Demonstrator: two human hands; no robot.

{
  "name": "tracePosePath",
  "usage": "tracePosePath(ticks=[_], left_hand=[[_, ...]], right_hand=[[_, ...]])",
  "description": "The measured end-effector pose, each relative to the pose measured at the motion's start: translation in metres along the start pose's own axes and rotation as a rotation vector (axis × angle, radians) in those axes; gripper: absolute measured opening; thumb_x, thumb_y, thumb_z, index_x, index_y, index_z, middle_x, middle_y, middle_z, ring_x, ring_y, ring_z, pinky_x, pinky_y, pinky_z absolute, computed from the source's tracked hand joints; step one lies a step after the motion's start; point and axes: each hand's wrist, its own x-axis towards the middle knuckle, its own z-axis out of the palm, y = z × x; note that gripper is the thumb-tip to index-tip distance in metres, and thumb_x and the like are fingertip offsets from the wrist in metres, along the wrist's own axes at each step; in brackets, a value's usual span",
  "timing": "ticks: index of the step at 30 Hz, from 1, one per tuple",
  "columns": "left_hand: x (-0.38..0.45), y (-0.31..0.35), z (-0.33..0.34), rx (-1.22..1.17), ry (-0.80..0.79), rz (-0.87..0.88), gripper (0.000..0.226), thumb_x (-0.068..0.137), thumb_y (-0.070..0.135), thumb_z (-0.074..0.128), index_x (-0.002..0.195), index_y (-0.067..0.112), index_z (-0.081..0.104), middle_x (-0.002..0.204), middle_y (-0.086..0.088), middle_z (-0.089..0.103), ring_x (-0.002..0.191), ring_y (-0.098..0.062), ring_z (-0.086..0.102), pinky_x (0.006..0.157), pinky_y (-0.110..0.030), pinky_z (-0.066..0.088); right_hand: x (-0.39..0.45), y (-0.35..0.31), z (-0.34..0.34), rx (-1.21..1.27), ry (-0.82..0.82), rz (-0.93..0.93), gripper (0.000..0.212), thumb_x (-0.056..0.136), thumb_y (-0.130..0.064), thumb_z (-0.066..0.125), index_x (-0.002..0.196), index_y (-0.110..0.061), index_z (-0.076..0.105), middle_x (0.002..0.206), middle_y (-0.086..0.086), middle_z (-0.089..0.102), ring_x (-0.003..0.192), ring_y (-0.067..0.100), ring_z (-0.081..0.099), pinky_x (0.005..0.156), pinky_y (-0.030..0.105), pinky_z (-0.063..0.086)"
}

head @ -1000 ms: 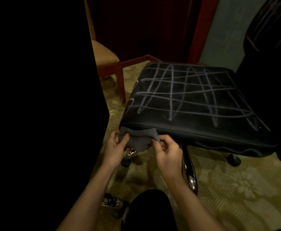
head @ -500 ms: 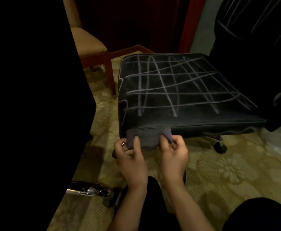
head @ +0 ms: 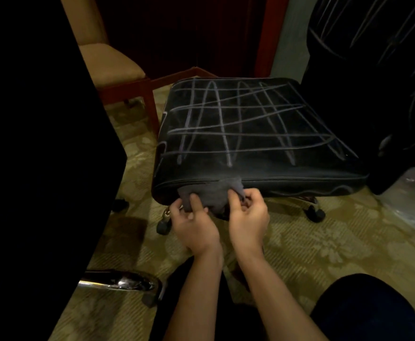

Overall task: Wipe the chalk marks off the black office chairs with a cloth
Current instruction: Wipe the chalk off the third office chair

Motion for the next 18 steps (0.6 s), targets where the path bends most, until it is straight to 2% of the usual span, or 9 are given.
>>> tracePosePath(ticks=[2, 4, 6, 7, 9, 11, 12, 15, 18], left_hand=[[0.007, 0.006, -0.008, 0.030, -0.026, 0.007, 0.016, 0.096, 0.010, 0.065, 0.110, 0.011, 0.058, 0.098, -0.010, 0.069, 0.083, -0.017, 0.067, 0.058, -0.013, 0.052], [0.023, 0.013, -0.024, 0.057, -0.036, 0.077, 0.019, 0.092, 0.006, 0.070, 0.097, 0.017, 0.055, 0.083, -0.006, 0.067, 0.069, -0.010, 0.064, 0.057, -0.014, 0.051], [0.034, 0.020, -0.035, 0.035, 0.007, 0.103, 0.026, 0.089, 0.005, 0.072, 0.098, 0.017, 0.052, 0.081, -0.003, 0.065, 0.064, -0.006, 0.063, 0.059, -0.015, 0.051], [0.037, 0.023, -0.038, 0.016, 0.029, 0.084, 0.029, 0.089, 0.009, 0.074, 0.104, 0.016, 0.051, 0.086, -0.002, 0.067, 0.066, -0.005, 0.065, 0.062, -0.016, 0.052], [0.038, 0.023, -0.038, 0.028, 0.041, 0.033, 0.037, 0.088, 0.017, 0.077, 0.112, 0.014, 0.049, 0.092, 0.000, 0.069, 0.070, -0.004, 0.068, 0.069, -0.021, 0.054], [0.041, 0.018, -0.040, 0.123, 0.025, 0.002, 0.033, 0.087, 0.030, 0.078, 0.103, 0.013, 0.054, 0.081, 0.000, 0.070, 0.066, -0.010, 0.067, 0.070, -0.032, 0.055], [0.043, 0.015, -0.043, 0.203, 0.002, -0.001, 0.033, 0.086, 0.040, 0.077, 0.092, 0.014, 0.058, 0.072, 0.000, 0.070, 0.063, -0.013, 0.065, 0.069, -0.037, 0.055], [0.048, 0.015, -0.050, 0.559, -0.132, 0.073, 0.056, 0.089, 0.068, 0.057, 0.064, 0.018, 0.066, 0.057, 0.004, 0.068, 0.061, -0.018, 0.066, 0.073, -0.045, 0.056], [0.045, 0.024, -0.050, 0.697, -0.192, 0.262, 0.062, 0.097, 0.061, 0.047, 0.057, 0.018, 0.065, 0.055, 0.006, 0.066, 0.055, -0.010, 0.063, 0.065, -0.036, 0.052]], right_hand=[[-0.004, -0.001, 0.004, 0.005, 0.009, 0.004, 0.011, 0.092, -0.025, 0.068, 0.089, -0.018, 0.060, 0.075, -0.005, 0.066, 0.069, 0.007, 0.064, 0.072, 0.044, 0.056], [-0.013, -0.003, 0.014, 0.030, 0.022, 0.010, 0.012, 0.092, -0.024, 0.069, 0.093, -0.020, 0.057, 0.081, -0.005, 0.066, 0.076, 0.013, 0.066, 0.074, 0.043, 0.057], [-0.025, -0.005, 0.025, 0.080, 0.018, 0.055, 0.022, 0.090, -0.021, 0.072, 0.097, -0.020, 0.052, 0.085, -0.001, 0.066, 0.079, 0.017, 0.067, 0.074, 0.037, 0.056], [-0.031, -0.007, 0.032, 0.128, 0.021, 0.115, 0.027, 0.089, -0.020, 0.073, 0.099, -0.020, 0.048, 0.086, 0.001, 0.066, 0.080, 0.018, 0.067, 0.073, 0.034, 0.055], [-0.035, -0.011, 0.042, 0.300, 0.072, 0.366, 0.035, 0.085, -0.018, 0.077, 0.101, -0.018, 0.045, 0.089, 0.005, 0.066, 0.082, 0.017, 0.067, 0.072, 0.031, 0.056], [-0.031, -0.017, 0.047, 0.545, 0.085, 0.645, 0.034, 0.085, -0.017, 0.078, 0.101, -0.012, 0.049, 0.093, 0.010, 0.068, 0.083, 0.017, 0.068, 0.067, 0.027, 0.055], [-0.029, -0.017, 0.047, 0.600, 0.056, 0.713, 0.030, 0.086, -0.018, 0.077, 0.099, -0.009, 0.052, 0.094, 0.012, 0.069, 0.083, 0.018, 0.069, 0.065, 0.026, 0.054], [-0.028, -0.011, 0.042, 0.399, -0.116, 0.659, 0.024, 0.091, -0.032, 0.071, 0.086, -0.009, 0.065, 0.087, 0.009, 0.073, 0.080, 0.017, 0.069, 0.074, 0.030, 0.055], [-0.028, -0.008, 0.038, 0.200, -0.179, 0.481, 0.035, 0.096, -0.041, 0.062, 0.074, -0.014, 0.069, 0.078, 0.001, 0.074, 0.078, 0.016, 0.069, 0.078, 0.034, 0.055]])
